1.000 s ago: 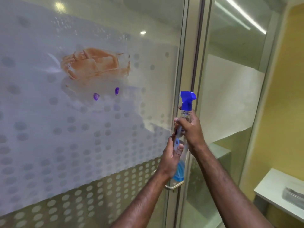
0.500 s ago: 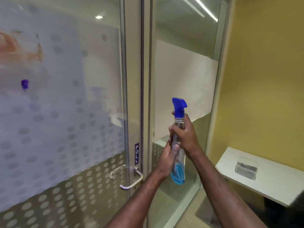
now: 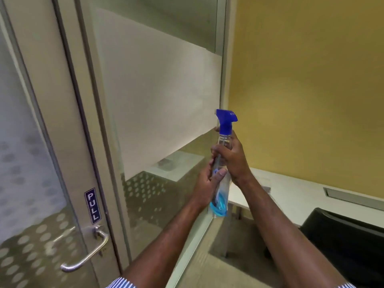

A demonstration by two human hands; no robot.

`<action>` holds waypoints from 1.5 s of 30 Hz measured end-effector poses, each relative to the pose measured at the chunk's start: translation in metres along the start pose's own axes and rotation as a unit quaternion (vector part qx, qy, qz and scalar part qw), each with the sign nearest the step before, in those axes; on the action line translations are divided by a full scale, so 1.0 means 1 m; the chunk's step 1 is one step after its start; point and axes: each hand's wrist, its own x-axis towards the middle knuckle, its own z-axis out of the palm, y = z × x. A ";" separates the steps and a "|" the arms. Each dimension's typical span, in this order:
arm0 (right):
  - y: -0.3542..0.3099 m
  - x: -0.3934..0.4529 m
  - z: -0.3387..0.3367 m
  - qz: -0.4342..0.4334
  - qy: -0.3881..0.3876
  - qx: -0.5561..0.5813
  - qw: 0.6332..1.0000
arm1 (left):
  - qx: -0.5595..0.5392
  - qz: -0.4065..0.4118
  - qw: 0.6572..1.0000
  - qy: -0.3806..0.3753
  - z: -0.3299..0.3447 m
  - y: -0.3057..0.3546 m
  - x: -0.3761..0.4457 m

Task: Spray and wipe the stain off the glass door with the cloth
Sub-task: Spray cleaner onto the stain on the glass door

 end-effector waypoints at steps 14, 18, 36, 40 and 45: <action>0.056 0.050 -0.167 0.017 0.088 -0.075 0.993 | 0.001 0.018 0.994 -0.111 0.142 -0.056 0.099; 0.078 0.070 -0.211 0.012 0.111 -0.106 0.988 | -0.003 0.026 0.990 -0.140 0.179 -0.081 0.139; 0.191 0.244 -0.352 0.016 0.238 -0.118 0.964 | -0.008 0.047 0.974 -0.222 0.281 -0.178 0.388; 0.210 0.269 -0.375 0.025 0.262 -0.127 0.956 | 0.021 0.051 0.975 -0.215 0.300 -0.195 0.421; 0.237 0.295 -0.412 0.033 0.279 -0.112 0.953 | 0.064 0.052 0.975 -0.209 0.327 -0.219 0.461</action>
